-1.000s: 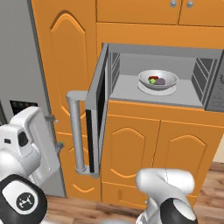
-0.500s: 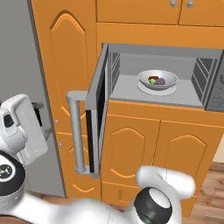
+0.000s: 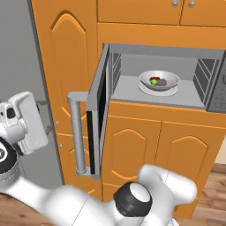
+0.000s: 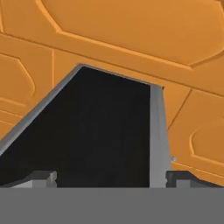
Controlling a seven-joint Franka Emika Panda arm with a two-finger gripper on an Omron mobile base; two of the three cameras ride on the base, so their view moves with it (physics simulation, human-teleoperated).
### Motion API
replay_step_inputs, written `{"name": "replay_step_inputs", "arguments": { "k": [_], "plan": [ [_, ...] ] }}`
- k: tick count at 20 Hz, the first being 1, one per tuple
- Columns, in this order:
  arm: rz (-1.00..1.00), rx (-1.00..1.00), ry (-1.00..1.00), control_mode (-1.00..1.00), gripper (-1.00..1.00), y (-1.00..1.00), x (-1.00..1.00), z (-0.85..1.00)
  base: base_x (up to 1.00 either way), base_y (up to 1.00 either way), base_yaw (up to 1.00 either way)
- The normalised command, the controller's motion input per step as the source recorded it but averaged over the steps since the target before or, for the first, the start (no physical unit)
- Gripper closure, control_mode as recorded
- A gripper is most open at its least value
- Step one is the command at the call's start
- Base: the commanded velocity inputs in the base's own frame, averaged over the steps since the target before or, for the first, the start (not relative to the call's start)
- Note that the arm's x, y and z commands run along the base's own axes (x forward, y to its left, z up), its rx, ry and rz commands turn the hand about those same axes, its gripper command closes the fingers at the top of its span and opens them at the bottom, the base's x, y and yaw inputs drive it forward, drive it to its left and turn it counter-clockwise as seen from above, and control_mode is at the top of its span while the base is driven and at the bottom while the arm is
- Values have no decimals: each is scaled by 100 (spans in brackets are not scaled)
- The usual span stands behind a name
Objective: Place the bowl containing the eggplant and bell pepper in the microwave. Close the microwave door and press the start button to microwave the meal.
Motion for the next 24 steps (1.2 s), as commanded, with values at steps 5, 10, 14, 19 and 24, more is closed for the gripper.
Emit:
{"name": "replay_step_inputs", "arguments": {
  "k": [5,10,14,19,24],
  "plan": [
    [-19,0,0,-100,-100,-41,20,-18,0,0,0],
    [-18,0,-3,-100,-100,-83,-21,-2,0,0,0],
    [-16,1,-13,-100,-100,-100,-62,0,0,0,0],
    [-13,4,-14,-100,-100,-100,-51,0,0,0,0],
    [-7,9,-16,-100,-100,-100,-42,0,0,0,0]
  ]
}}
